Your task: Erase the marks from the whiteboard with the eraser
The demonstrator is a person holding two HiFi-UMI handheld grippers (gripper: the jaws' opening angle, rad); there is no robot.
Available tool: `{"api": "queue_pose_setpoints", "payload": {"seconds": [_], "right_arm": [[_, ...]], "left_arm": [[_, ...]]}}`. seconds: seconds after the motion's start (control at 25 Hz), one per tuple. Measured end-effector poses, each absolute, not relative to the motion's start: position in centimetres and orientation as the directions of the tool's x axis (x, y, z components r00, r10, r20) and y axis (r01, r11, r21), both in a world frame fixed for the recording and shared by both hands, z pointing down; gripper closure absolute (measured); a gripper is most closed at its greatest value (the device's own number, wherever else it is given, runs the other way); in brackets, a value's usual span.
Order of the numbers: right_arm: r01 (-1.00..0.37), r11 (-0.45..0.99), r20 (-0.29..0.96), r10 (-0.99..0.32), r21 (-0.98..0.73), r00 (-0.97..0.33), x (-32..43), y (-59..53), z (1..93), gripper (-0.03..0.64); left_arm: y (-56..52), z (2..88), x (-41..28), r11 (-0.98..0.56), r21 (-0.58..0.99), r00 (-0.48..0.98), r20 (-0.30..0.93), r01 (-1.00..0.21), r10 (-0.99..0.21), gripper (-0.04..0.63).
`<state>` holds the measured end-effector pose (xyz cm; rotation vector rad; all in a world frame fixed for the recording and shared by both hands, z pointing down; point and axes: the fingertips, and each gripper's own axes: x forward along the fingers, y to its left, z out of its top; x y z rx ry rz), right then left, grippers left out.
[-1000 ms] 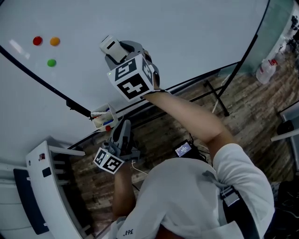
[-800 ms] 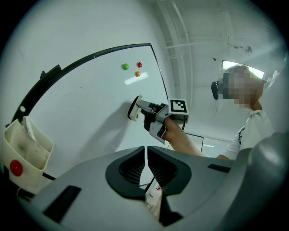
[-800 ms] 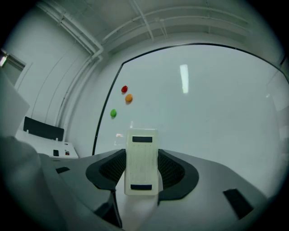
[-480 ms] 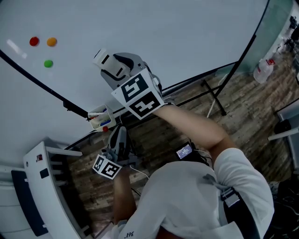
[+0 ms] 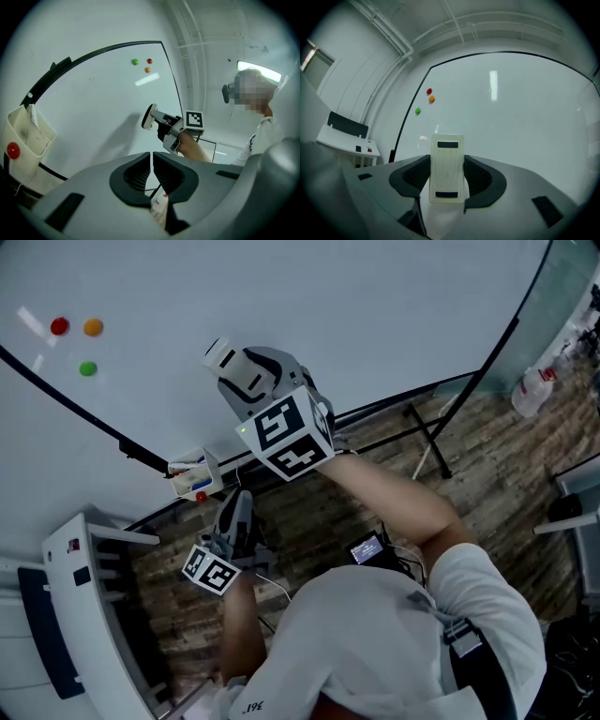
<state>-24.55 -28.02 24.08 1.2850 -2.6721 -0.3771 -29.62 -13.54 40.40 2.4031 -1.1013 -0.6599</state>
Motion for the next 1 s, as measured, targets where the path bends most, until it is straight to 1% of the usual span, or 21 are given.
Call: {"api": "queue_pose_setpoints", "payload": {"seconds": [0.36, 0.56, 0.76, 1.0], "right_arm": [[-0.773, 0.554, 0.07, -0.824, 0.309, -0.563, -23.7, -32.5, 26.2, 0.376], [-0.774, 0.528, 0.06, -0.837, 0.35, -0.544, -23.9, -32.8, 26.4, 0.376], [-0.779, 0.532, 0.062, -0.836, 0.332, -0.545, -23.1, -33.1, 26.2, 0.377], [-0.809, 0.488, 0.043, -0.863, 0.328, -0.503, -20.4, -34.0, 25.8, 0.377]], "left_arm": [[-13.8, 39.8, -26.9, -0.58, 0.537, 0.553, -0.233, -0.613, -0.8, 0.588], [-13.9, 39.9, -26.6, -0.57, 0.536, 0.543, -0.228, -0.623, -0.808, 0.588], [-14.8, 39.7, -25.8, -0.573, 0.534, 0.549, -0.225, -0.622, -0.805, 0.588], [-15.9, 39.7, -24.0, -0.592, 0.532, 0.577, -0.22, -0.605, -0.787, 0.588]]}}
